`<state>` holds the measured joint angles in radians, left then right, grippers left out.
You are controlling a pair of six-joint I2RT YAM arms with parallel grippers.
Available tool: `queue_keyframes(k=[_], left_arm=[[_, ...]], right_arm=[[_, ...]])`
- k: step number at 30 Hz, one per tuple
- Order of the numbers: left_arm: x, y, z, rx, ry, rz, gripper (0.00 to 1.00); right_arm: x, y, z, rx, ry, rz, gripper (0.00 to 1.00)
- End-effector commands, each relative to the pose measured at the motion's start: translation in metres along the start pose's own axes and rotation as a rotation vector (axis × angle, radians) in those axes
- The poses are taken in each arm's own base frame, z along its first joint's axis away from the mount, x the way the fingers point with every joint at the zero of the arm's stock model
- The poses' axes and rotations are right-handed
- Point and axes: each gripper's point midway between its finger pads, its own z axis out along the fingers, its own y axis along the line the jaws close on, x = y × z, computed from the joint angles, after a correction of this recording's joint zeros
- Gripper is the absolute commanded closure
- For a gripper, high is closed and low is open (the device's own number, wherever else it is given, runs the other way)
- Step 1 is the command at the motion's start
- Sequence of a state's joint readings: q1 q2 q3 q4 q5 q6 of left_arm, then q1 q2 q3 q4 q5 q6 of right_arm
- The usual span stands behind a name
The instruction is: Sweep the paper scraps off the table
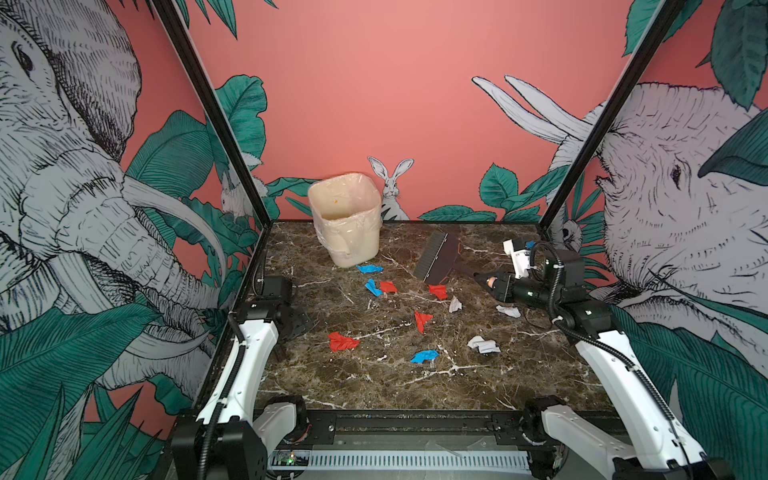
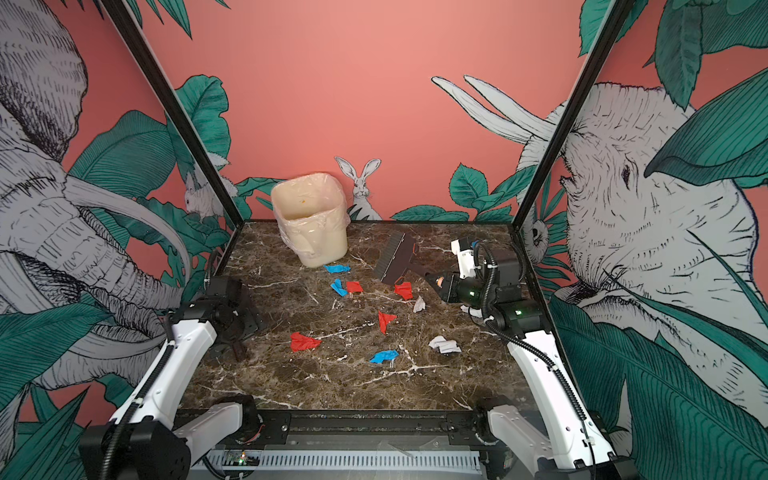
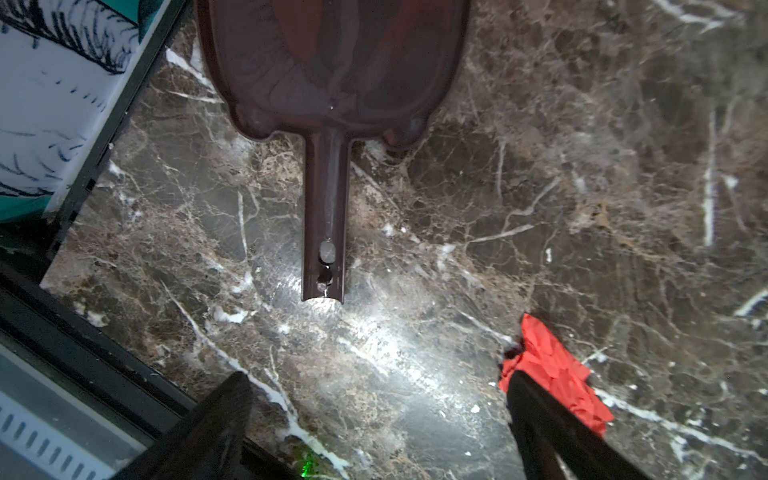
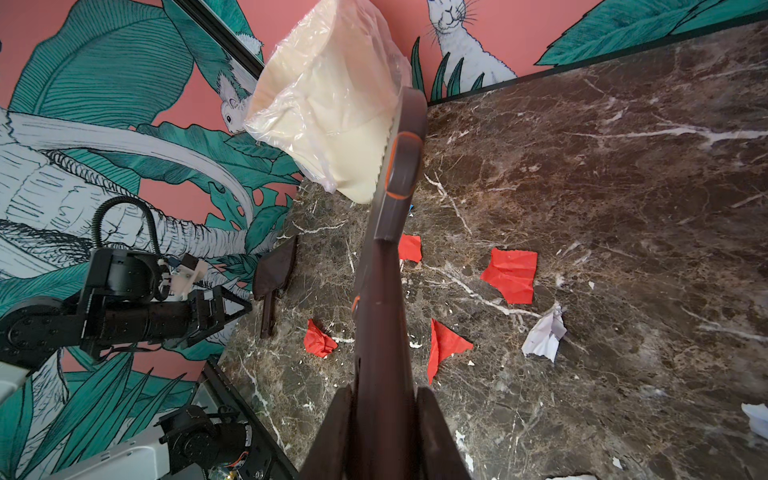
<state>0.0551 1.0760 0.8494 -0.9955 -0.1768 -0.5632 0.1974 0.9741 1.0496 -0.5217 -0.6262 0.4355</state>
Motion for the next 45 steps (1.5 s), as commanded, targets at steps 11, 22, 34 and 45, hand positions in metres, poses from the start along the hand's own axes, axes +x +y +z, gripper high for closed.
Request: queue_keyframes(k=[11, 22, 34, 45], left_arm=[[-0.008, 0.015, 0.032, 0.077, 0.130, -0.053, 0.09], [-0.007, 0.027, 0.070, 0.128, 0.209, -0.172, 0.15], [-0.005, 0.013, 0.098, 0.207, 0.253, -0.182, 0.21], [0.002, -0.011, 0.099, 0.269, 0.280, -0.112, 0.23]], right_arm=[[-0.034, 0.027, -0.011, -0.064, -0.050, -0.058, 1.00], [-0.049, 0.034, -0.020, -0.036, -0.063, -0.065, 1.00], [-0.063, 0.042, -0.027, -0.032, -0.089, -0.089, 1.00], [-0.062, 0.040, -0.031, -0.015, -0.106, -0.118, 1.00]])
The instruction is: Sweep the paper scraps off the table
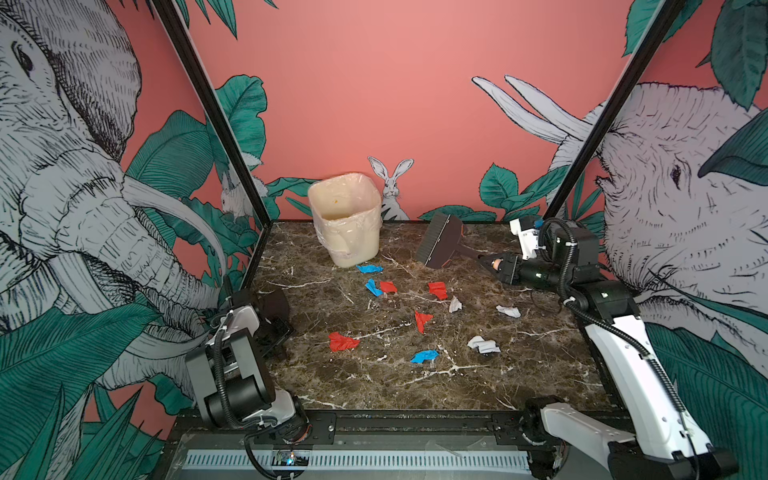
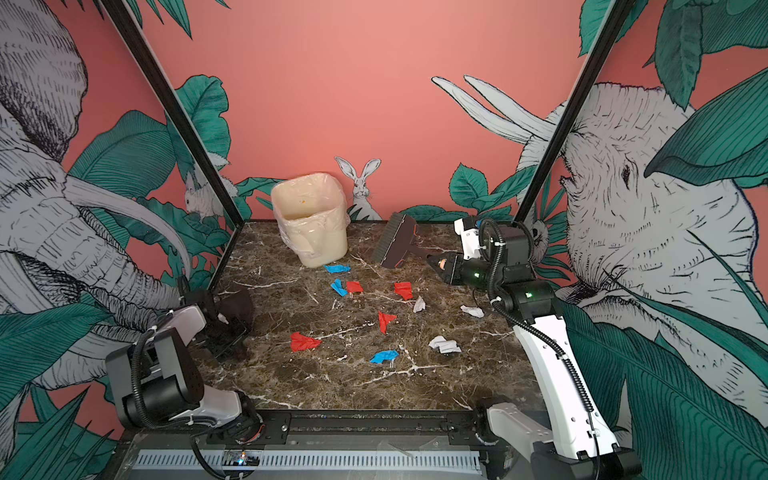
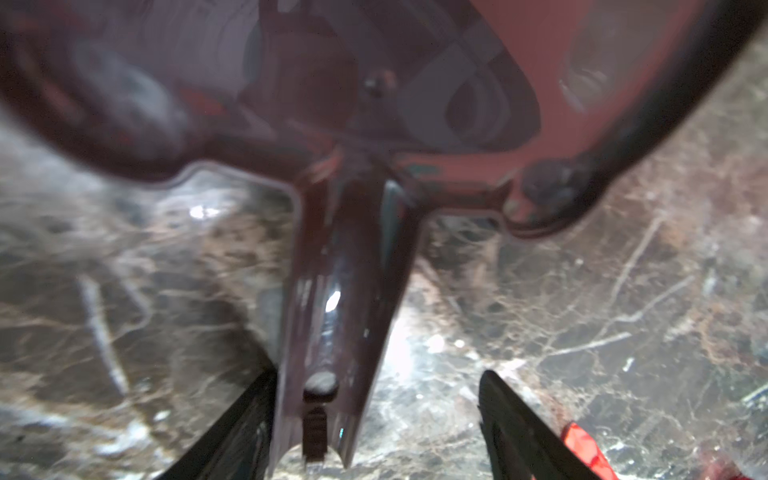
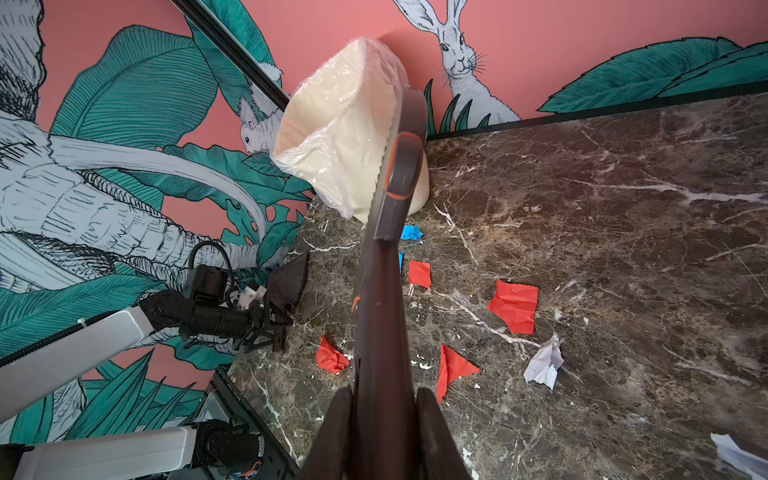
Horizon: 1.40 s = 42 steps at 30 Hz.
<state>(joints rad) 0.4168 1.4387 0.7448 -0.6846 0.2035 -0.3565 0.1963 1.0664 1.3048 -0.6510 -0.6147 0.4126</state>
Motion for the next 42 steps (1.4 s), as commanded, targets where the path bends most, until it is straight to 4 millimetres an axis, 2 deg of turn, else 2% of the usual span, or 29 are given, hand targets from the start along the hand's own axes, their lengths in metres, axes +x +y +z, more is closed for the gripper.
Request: queue_keyframes(k=[1, 2, 10, 15, 19, 22, 25, 29, 42], left_arm=[[0.006, -0.015, 0.007, 0.046, 0.027, 0.052, 0.23], [0.007, -0.016, 0.008, 0.046, 0.029, 0.055, 0.23], [0.015, -0.016, -0.002, 0.032, 0.031, 0.093, 0.23], [0.023, -0.015, -0.001, 0.009, 0.063, 0.074, 0.24], [0.029, -0.006, -0.006, -0.041, 0.065, 0.033, 0.25], [0.026, 0.006, -0.022, -0.113, 0.015, 0.002, 0.27], [0.021, 0.008, -0.028, -0.132, -0.002, 0.004, 0.29], [0.018, 0.011, -0.027, -0.172, 0.043, 0.039, 0.30], [0.007, 0.004, -0.020, -0.157, 0.062, 0.058, 0.36]], right_arm=[[-0.017, 0.012, -0.014, -0.013, -0.081, -0.084, 1.00], [-0.008, 0.005, -0.010, -0.003, -0.060, -0.071, 1.00], [0.019, -0.010, -0.008, 0.028, -0.028, -0.061, 1.00], [0.029, -0.017, 0.001, 0.005, -0.005, -0.046, 1.00], [0.030, -0.020, 0.002, -0.012, 0.002, -0.039, 1.00], [0.028, -0.021, -0.002, -0.029, -0.002, -0.029, 1.00], [0.027, -0.019, -0.003, -0.037, -0.003, -0.035, 1.00], [0.024, -0.015, -0.003, -0.054, -0.014, -0.038, 1.00], [0.023, -0.012, -0.006, -0.055, -0.021, -0.051, 1.00]])
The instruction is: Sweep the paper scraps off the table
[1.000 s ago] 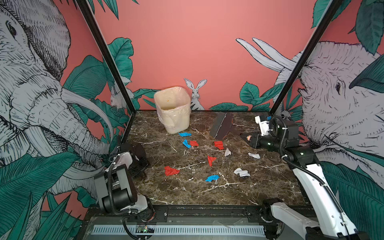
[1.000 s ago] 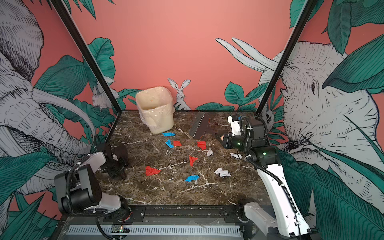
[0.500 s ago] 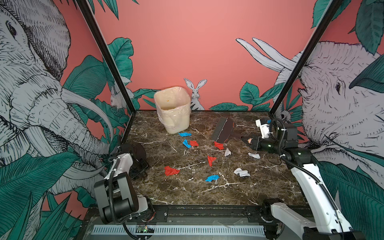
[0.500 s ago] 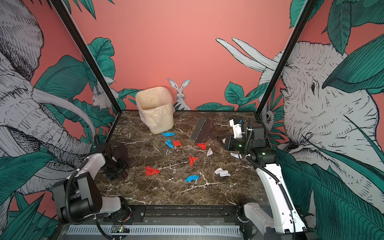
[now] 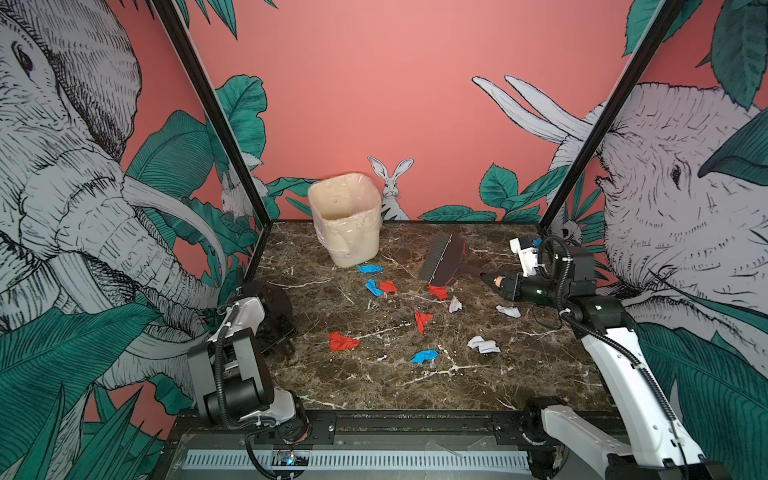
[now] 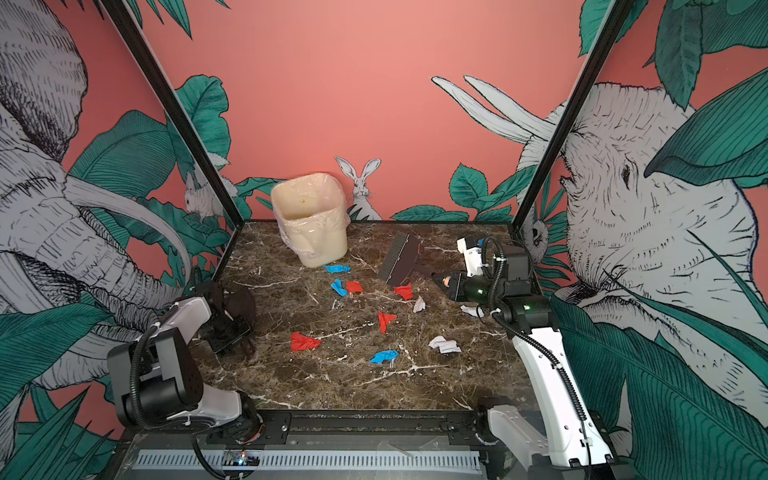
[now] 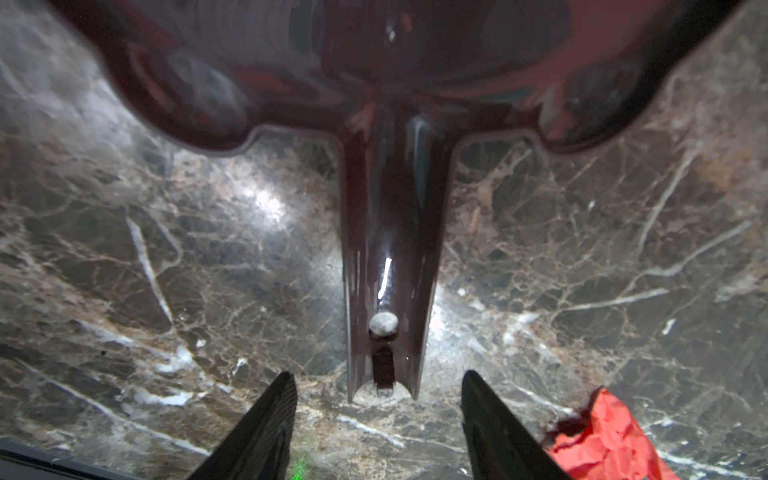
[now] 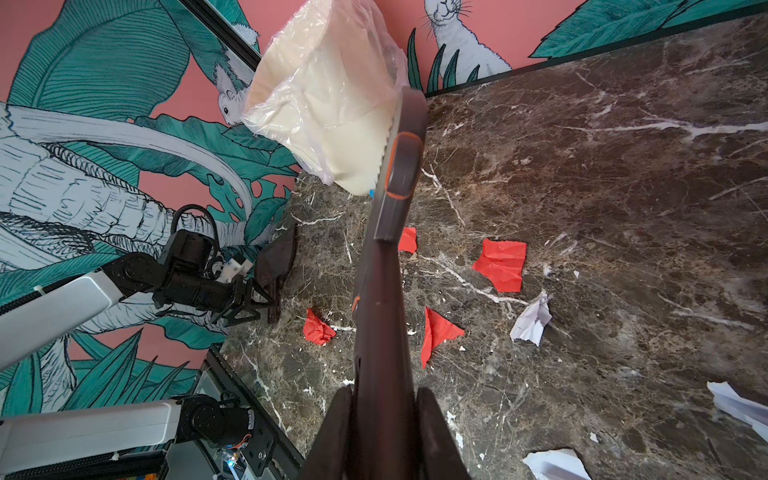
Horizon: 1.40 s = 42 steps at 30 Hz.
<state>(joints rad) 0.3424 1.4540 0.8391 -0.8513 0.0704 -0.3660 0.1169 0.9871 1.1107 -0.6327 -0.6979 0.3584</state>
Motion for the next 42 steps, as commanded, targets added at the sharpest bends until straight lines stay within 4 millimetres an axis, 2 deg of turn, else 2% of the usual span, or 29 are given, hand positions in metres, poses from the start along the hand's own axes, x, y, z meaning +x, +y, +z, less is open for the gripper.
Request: queue_keyframes(k=[1, 9, 17, 28, 42], left_arm=[[-0.001, -0.001, -0.004, -0.005, 0.014, 0.009, 0.37], [0.000, 0.002, 0.001, -0.049, 0.009, 0.022, 0.43], [0.001, -0.011, 0.012, -0.040, 0.010, 0.016, 0.47], [0.009, 0.004, 0.016, -0.107, 0.012, -0.021, 0.54], [-0.006, -0.008, 0.019, -0.060, -0.020, -0.078, 0.57]], right_arm=[[-0.020, 0.019, -0.010, -0.055, -0.076, -0.087, 1.00], [-0.022, 0.020, -0.009, -0.060, -0.077, -0.090, 1.00], [-0.023, 0.019, -0.008, -0.061, -0.076, -0.087, 1.00], [-0.025, 0.019, -0.006, -0.062, -0.072, -0.086, 1.00], [-0.028, 0.021, -0.006, -0.066, -0.074, -0.085, 1.00]])
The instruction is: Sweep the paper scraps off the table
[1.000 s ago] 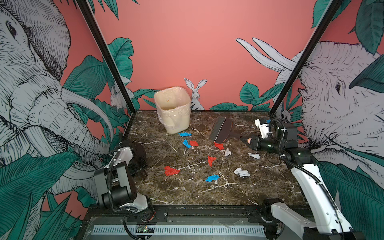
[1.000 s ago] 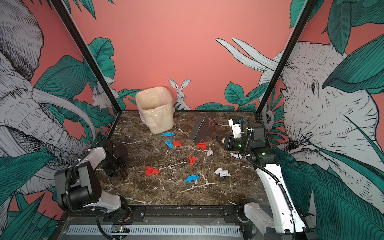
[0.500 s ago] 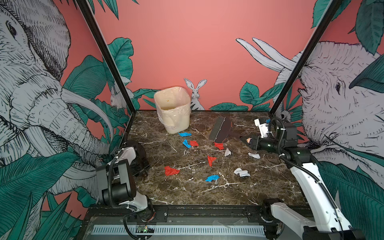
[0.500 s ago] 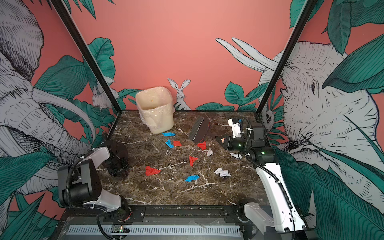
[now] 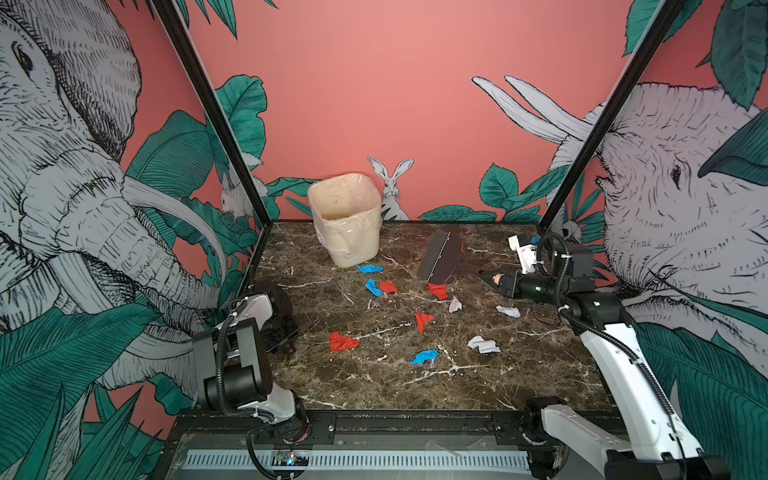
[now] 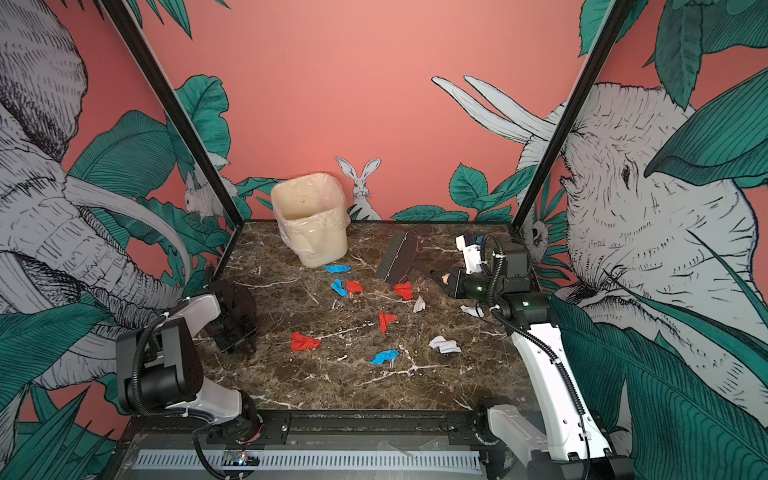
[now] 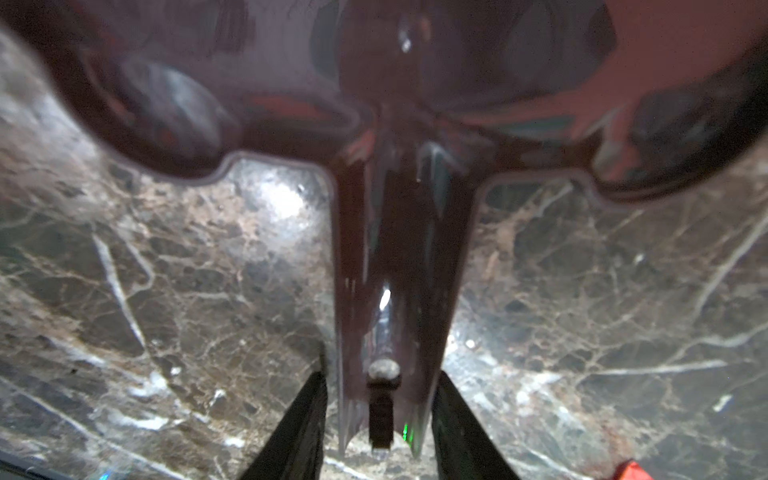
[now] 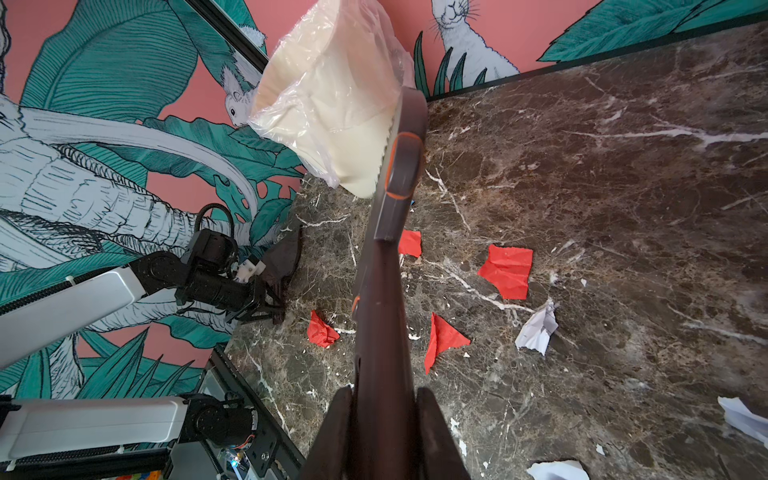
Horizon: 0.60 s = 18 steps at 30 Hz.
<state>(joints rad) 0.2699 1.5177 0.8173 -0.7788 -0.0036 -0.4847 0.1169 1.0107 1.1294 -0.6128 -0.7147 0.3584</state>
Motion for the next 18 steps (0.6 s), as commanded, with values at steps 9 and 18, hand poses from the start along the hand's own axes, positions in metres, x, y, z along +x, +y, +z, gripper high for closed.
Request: queue_keyframes(k=[9, 18], left_arm=[[-0.0075, -0.0057, 0.0047, 0.012, -0.006, -0.033, 0.64], [-0.0070, -0.0051, 0.0075, 0.011, -0.007, -0.028, 0.81]], right_arm=[[-0.0231, 0.0203, -0.0105, -0.051, -0.071, -0.075, 1.00], [-0.0240, 0.0217, -0.0107, -0.058, -0.074, -0.066, 1.00]])
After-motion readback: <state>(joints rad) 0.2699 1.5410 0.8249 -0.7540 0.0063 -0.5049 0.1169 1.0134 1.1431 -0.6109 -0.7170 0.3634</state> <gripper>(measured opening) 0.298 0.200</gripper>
